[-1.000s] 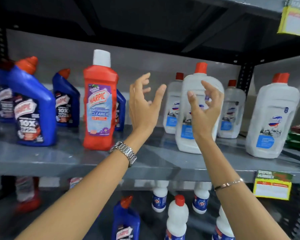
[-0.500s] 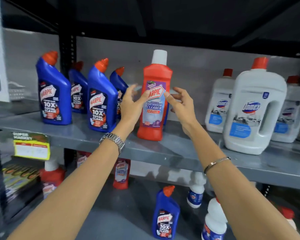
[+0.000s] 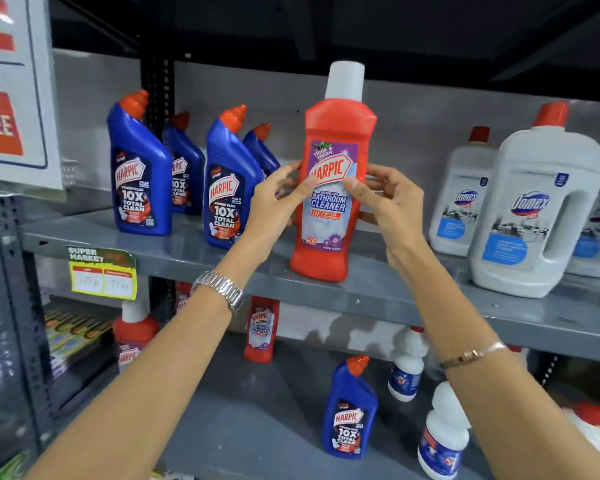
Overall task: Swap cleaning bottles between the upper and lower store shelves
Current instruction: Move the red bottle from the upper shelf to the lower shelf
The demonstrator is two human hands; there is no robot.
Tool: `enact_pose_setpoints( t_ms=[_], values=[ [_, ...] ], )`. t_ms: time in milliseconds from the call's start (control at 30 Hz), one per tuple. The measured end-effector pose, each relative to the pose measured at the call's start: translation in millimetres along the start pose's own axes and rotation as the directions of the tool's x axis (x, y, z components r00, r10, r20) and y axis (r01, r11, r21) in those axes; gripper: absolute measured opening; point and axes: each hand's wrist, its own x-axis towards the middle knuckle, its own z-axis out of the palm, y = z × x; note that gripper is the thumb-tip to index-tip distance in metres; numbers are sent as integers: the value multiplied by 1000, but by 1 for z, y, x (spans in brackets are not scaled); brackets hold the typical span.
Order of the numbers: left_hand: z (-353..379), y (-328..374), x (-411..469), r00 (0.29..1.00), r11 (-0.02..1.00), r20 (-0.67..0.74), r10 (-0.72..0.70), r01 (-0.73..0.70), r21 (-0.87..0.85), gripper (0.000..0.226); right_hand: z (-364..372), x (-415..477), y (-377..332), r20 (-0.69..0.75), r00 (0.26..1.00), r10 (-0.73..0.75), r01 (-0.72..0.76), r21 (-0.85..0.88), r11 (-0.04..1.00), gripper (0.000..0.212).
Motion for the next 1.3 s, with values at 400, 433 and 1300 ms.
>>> enact_pose_setpoints(
  t_ms=[400,433,1300],
  values=[
    [-84,-15,-115,999,998,-32,44,-42,47,33,43,-121,23,127,988,-82,71,93,993,37],
    [-91,-26,-128,1000,999,-31,7,-5,45,33,45,-135,35,138,989,-58,46,91,995,37],
    [-121,-280,-188,862,858,-25,-507,507,78,36,84,-196,278,243,869,431,-373,-251,893,29]
  ],
)
